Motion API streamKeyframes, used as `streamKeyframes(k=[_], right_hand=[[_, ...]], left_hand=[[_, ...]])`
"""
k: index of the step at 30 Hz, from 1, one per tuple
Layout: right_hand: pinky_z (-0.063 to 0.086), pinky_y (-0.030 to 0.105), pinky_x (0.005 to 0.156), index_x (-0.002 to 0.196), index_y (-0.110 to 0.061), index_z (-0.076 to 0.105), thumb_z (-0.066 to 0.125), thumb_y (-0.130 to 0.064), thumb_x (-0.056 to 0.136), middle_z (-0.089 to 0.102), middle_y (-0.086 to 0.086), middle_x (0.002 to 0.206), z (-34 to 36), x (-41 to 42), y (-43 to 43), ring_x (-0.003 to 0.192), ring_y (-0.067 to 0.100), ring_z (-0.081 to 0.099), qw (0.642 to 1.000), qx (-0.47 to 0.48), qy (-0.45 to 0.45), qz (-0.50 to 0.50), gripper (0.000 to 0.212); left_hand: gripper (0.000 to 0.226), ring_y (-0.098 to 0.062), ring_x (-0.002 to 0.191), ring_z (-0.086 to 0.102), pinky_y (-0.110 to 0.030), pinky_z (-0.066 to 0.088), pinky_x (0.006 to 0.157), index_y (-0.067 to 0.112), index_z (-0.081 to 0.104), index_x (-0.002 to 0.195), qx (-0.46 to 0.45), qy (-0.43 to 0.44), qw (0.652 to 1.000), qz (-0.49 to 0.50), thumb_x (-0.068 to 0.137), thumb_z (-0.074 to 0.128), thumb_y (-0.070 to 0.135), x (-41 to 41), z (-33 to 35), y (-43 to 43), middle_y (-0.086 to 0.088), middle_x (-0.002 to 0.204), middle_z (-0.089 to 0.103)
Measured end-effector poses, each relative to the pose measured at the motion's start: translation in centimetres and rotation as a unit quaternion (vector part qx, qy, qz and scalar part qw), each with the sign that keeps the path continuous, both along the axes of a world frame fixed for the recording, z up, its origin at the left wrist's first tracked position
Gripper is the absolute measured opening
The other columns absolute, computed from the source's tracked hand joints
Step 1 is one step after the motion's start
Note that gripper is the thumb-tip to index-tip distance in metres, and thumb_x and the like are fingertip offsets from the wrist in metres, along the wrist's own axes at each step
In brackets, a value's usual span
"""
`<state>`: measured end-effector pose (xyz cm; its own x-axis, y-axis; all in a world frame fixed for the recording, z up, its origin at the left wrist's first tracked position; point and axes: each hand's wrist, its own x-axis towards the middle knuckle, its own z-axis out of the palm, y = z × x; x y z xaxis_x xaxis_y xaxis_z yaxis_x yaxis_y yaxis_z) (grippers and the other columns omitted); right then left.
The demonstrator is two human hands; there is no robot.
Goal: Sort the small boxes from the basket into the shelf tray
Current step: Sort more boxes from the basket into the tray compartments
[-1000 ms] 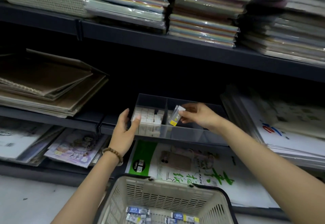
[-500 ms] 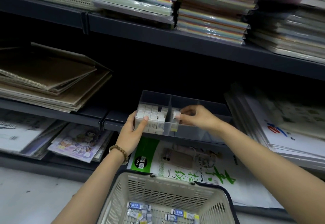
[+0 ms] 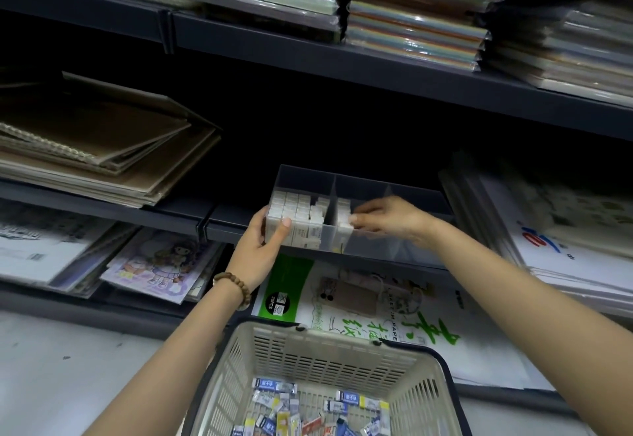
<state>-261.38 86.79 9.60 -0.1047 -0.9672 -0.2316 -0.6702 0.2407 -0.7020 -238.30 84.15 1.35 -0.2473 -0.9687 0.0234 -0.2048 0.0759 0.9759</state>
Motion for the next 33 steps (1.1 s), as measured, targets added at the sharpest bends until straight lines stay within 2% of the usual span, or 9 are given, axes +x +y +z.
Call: streamKeyframes(k=[5,8,13,15,18,25,27,29,33], right_hand=[[0.054,0.024,0.084,0.107,-0.018,0.064,0.064,-0.02,0.088,0.069,0.002,0.105,0.1,-0.3,4.5,0.099,0.012,0.066,0.979,-0.166,-0.108,-0.037,0.02],[0.057,0.019,0.072,0.094,-0.023,0.067,0.066,-0.019,0.086,0.073,-0.001,0.094,-2.2,-0.5,7.9,0.084,0.008,0.07,0.968,-0.161,-0.184,-0.054,0.009],[0.053,0.017,0.065,0.1,-0.014,0.065,0.065,-0.017,0.087,0.071,0.006,0.094,-14.8,-1.0,12.8,0.074,0.012,0.066,0.974,0.094,-0.191,-0.073,0.014],[0.051,0.02,0.068,0.107,-0.007,0.064,0.065,-0.017,0.088,0.068,0.008,0.098,-21.1,-1.3,15.4,0.074,0.012,0.064,0.958,0.19,-0.18,-0.117,0.022],[0.048,0.023,0.066,0.097,-0.011,0.064,0.065,-0.02,0.088,0.066,0.005,0.091,-28.5,-1.9,19.7,0.07,0.011,0.061,0.921,0.307,-0.174,-0.163,0.013],[0.039,0.02,0.062,0.1,-0.006,0.068,0.066,-0.029,0.087,0.054,0.0,0.077,-36.0,-2.5,24.4,0.071,0.013,0.052,0.896,0.419,-0.092,-0.119,0.027],[0.043,0.023,0.071,0.11,-0.01,0.061,0.064,-0.033,0.088,0.06,0.002,0.096,-37.2,-2.2,24.7,0.094,0.02,0.058,0.884,0.45,-0.083,-0.096,0.032],[0.042,0.026,0.092,0.137,-0.004,0.037,0.067,-0.03,0.086,0.047,0.01,0.136,-38.7,-2.0,25.2,0.123,0.025,0.048,0.882,0.456,-0.072,-0.099,0.064],[0.04,0.031,0.099,0.139,-0.003,0.027,0.077,-0.026,0.078,0.039,0.014,0.144,-41.0,-1.1,26.1,0.127,0.027,0.044,0.898,0.425,-0.036,-0.106,0.082]], left_hand=[[0.084,-0.01,0.129,0.039,-0.036,0.035,0.109,0.022,0.026,0.145,-0.02,-0.047,0.998,-0.031,0.073,0.047,0.06,2.0,-1.7,3.7,0.007,0.145,0.037],[0.08,-0.009,0.126,0.041,-0.029,0.038,0.102,0.024,0.026,0.144,0.025,-0.133,0.986,-0.094,0.076,0.047,0.059,3.1,-4.7,6.4,0.009,0.145,0.035],[0.061,-0.014,0.124,0.046,-0.027,0.037,0.102,0.018,0.032,0.142,0.099,-0.252,0.944,-0.187,0.09,0.05,0.045,1.7,-11.4,10.4,0.002,0.141,0.043],[0.062,-0.018,0.125,0.045,-0.025,0.036,0.099,0.015,0.032,0.142,0.153,-0.274,0.93,-0.193,0.091,0.05,0.044,0.5,-14.8,12.2,-0.001,0.141,0.044],[0.059,-0.026,0.129,0.041,-0.037,0.038,0.104,0.008,0.033,0.141,0.266,-0.266,0.903,-0.205,0.092,0.052,0.034,-0.6,-20.2,15.3,-0.008,0.145,0.038],[0.04,-0.03,0.115,0.053,-0.034,0.04,0.098,0.005,0.06,0.115,0.368,-0.335,0.825,-0.266,0.096,0.045,0.037,0.2,-28.2,18.2,-0.016,0.121,0.059],[0.045,-0.031,0.117,0.051,-0.036,0.039,0.099,0.003,0.058,0.119,0.376,-0.344,0.817,-0.271,0.095,0.045,0.04,0.1,-29.4,18.7,-0.017,0.123,0.057],[0.045,-0.03,0.117,0.051,-0.035,0.039,0.098,0.005,0.057,0.122,0.383,-0.342,0.818,-0.258,0.094,0.047,0.039,-0.1,-30.2,19.1,-0.016,0.127,0.056],[0.046,-0.03,0.117,0.051,-0.034,0.039,0.096,0.008,0.057,0.123,0.387,-0.334,0.824,-0.244,0.094,0.045,0.042,-0.5,-31.0,18.9,-0.015,0.13,0.054]])
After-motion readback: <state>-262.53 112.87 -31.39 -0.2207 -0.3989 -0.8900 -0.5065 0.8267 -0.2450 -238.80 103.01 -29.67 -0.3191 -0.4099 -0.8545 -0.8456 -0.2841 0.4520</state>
